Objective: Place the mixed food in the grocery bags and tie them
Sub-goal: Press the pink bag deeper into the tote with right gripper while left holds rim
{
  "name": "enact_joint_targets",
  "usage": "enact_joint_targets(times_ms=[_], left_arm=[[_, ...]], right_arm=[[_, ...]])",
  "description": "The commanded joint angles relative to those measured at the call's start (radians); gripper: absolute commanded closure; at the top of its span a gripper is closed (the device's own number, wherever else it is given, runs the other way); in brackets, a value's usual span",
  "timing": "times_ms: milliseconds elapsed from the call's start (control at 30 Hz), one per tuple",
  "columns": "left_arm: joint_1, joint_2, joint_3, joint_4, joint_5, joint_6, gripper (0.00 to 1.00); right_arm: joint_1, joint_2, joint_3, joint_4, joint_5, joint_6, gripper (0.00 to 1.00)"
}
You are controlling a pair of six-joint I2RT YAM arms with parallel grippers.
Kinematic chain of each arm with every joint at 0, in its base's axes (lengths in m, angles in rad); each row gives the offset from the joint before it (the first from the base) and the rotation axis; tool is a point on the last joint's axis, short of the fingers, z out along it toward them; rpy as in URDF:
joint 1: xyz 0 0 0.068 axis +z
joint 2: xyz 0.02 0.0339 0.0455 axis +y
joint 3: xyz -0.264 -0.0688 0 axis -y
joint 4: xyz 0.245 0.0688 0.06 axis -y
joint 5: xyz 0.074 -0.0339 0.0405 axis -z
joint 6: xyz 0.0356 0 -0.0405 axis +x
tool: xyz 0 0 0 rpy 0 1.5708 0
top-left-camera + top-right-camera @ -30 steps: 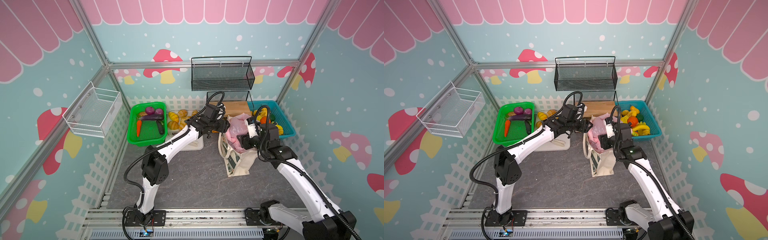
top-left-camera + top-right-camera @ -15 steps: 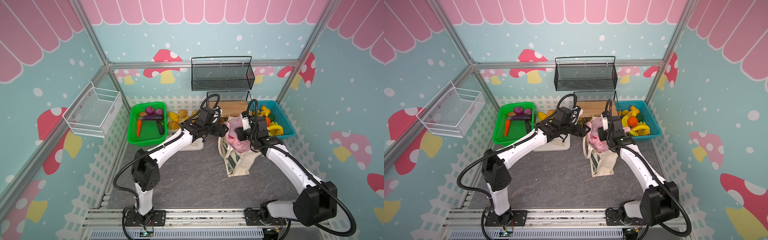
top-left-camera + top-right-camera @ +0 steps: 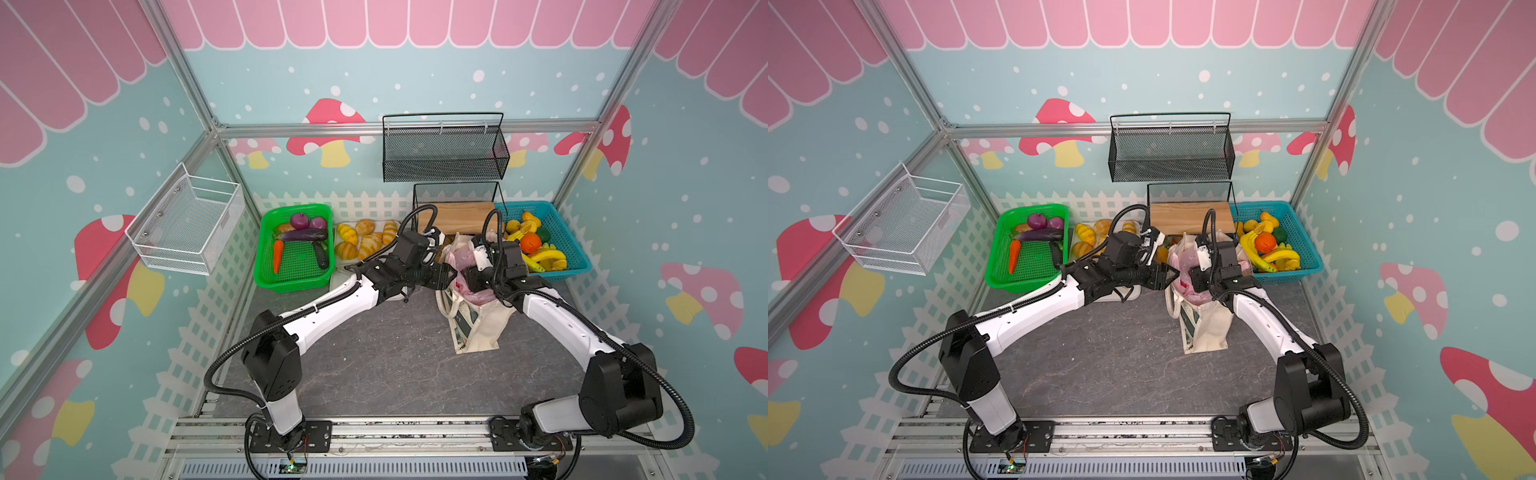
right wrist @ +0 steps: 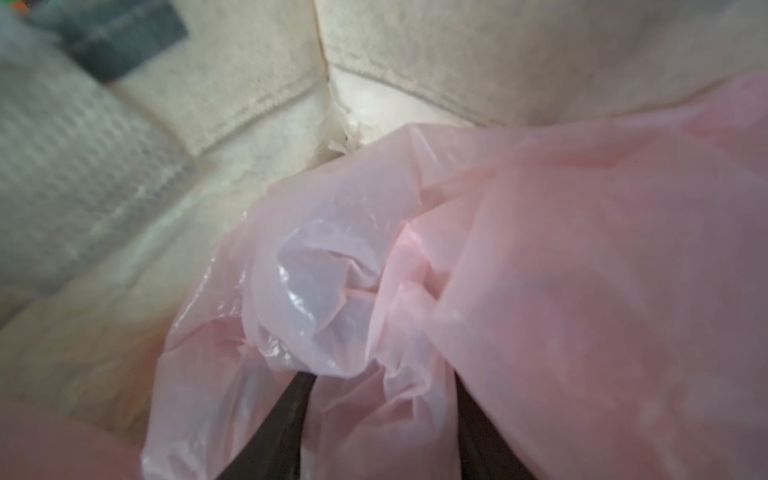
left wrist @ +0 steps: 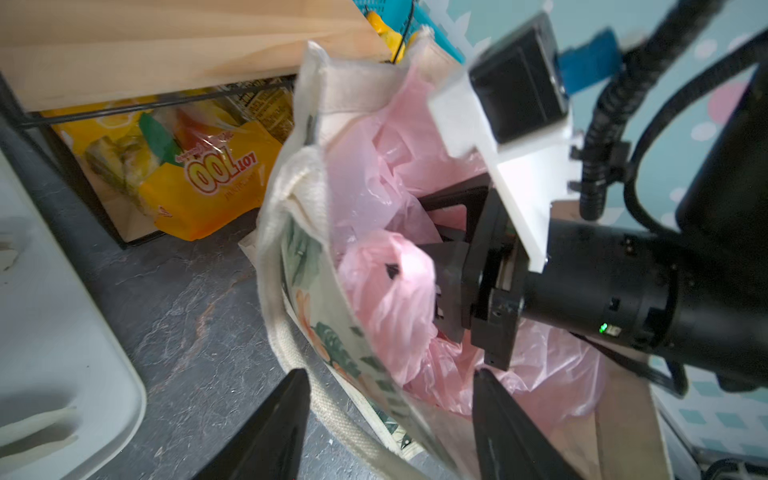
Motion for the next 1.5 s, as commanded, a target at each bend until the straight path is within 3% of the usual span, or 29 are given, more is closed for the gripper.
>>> enact_joint_targets(times_ms=[0,200,333,433,667,1067,1267,1467], left_arm=[[0.001,0.048,0.037,-0.037,0.01,-0.014,0.48],[-0.002,0.085,0.055,-0.044,0.028,-0.032,0.68],[-0.002,0.068,0.054,-0.044,0.05,-0.05,0.84],[-0.002,0.025,0.034,-0.035,0.056,-0.057,0.91],[0.001,-0.086,-0.067,0.023,0.059,-0.086,0.96],[0.068,-0.193,-0.192,0.092,0.072,-0.124,0.99],[0.092,-0.221,-0.243,0.125,0.11,-0.139,1.0],[0.093,-0.233,-0.256,0.131,0.117,-0.136,1.0]], right_arm=[[-0.003,0.031,-0.031,-0.088,0.039,-0.031,0.52],[-0.002,0.073,-0.005,-0.126,0.044,-0.043,0.51],[0.001,0.017,0.013,-0.148,0.04,-0.041,0.51],[0.001,-0.041,0.008,-0.156,0.014,-0.032,0.52],[0.015,-0.095,-0.069,-0.154,-0.023,-0.002,0.57],[0.115,0.033,-0.151,-0.086,-0.017,0.033,0.6],[0.121,0.049,-0.115,-0.113,0.014,0.004,0.56],[0.121,-0.1,-0.024,-0.115,-0.109,-0.004,0.45]])
